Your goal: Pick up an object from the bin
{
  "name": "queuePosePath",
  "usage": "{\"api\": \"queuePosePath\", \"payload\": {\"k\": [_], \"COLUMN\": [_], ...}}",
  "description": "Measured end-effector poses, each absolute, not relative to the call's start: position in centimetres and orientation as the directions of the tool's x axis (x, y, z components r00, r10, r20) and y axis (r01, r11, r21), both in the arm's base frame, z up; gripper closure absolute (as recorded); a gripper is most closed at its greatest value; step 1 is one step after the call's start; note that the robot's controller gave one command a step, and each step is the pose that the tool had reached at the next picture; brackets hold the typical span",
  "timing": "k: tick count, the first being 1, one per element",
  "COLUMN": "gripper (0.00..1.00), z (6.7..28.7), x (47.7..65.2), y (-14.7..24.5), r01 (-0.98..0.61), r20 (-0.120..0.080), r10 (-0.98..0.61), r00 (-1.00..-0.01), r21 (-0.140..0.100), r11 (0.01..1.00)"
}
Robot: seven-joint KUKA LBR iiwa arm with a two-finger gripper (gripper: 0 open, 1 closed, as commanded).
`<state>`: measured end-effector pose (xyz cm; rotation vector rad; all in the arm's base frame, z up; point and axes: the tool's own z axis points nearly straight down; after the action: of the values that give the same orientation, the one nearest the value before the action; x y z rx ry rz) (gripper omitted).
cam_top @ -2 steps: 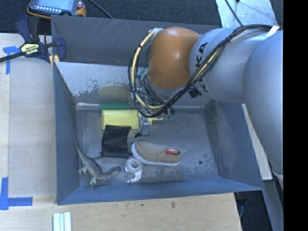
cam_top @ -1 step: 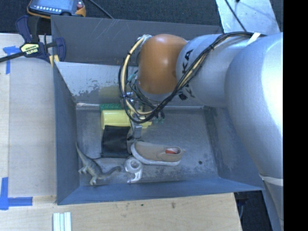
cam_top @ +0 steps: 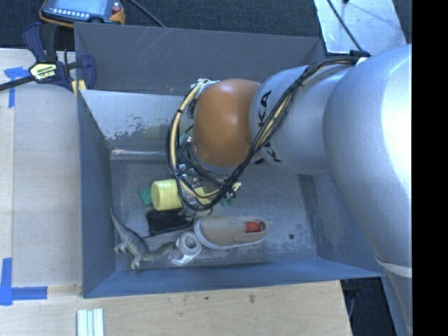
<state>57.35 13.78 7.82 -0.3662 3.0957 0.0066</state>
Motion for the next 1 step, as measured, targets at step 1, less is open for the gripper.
{"api": "queuePosePath", "payload": {"k": [1], "gripper": [1.0], "z": [7.83], "x": [57.36], "y": [13.78], "r01": [-0.233], "r20": [-0.025], "r10": [-0.233], "r00": [-0.972], "r21": [0.001], "r11": [0.972]}}
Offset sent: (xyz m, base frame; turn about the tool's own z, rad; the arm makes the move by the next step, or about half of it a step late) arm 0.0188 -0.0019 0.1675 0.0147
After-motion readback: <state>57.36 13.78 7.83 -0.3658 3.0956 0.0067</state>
